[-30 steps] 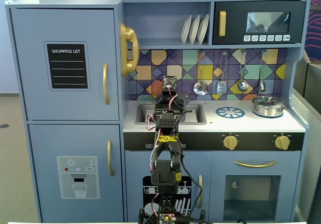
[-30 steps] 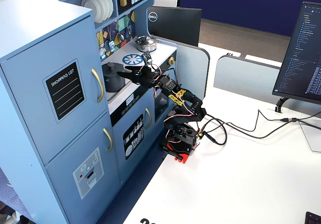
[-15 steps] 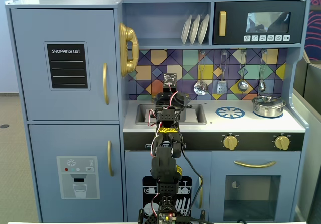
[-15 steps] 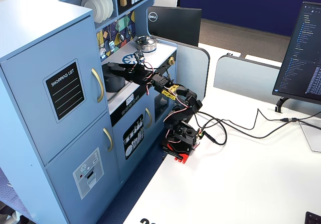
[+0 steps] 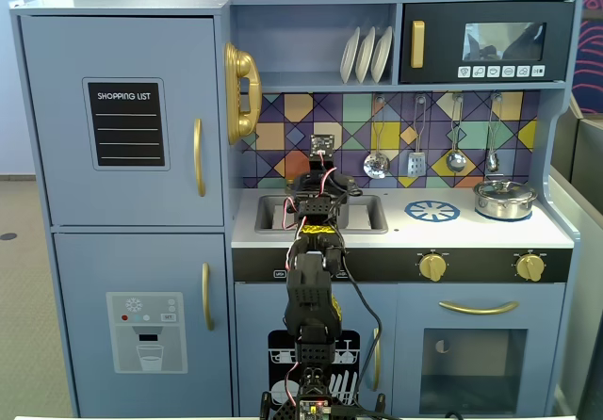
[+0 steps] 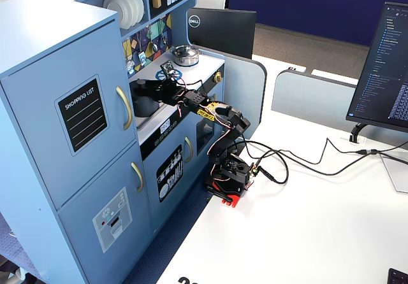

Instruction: Take off the lid from the gray recipient and place it on the counter

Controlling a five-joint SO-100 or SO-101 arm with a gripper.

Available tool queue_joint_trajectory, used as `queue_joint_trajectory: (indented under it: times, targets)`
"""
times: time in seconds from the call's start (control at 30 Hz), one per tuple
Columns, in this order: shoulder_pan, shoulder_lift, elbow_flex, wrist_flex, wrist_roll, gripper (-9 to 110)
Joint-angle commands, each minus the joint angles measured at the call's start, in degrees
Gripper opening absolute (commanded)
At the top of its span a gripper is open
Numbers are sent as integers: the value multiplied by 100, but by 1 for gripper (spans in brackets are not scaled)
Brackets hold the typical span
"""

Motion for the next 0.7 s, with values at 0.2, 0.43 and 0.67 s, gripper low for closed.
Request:
queue_joint_trajectory:
  times: [0.2, 0.43, 0.67]
  targets:
    - [-70, -352, -712, -211, -26, 8]
    - [-185, -343, -844, -448, 18, 0]
    - [35, -255, -1371, -624, -26, 0]
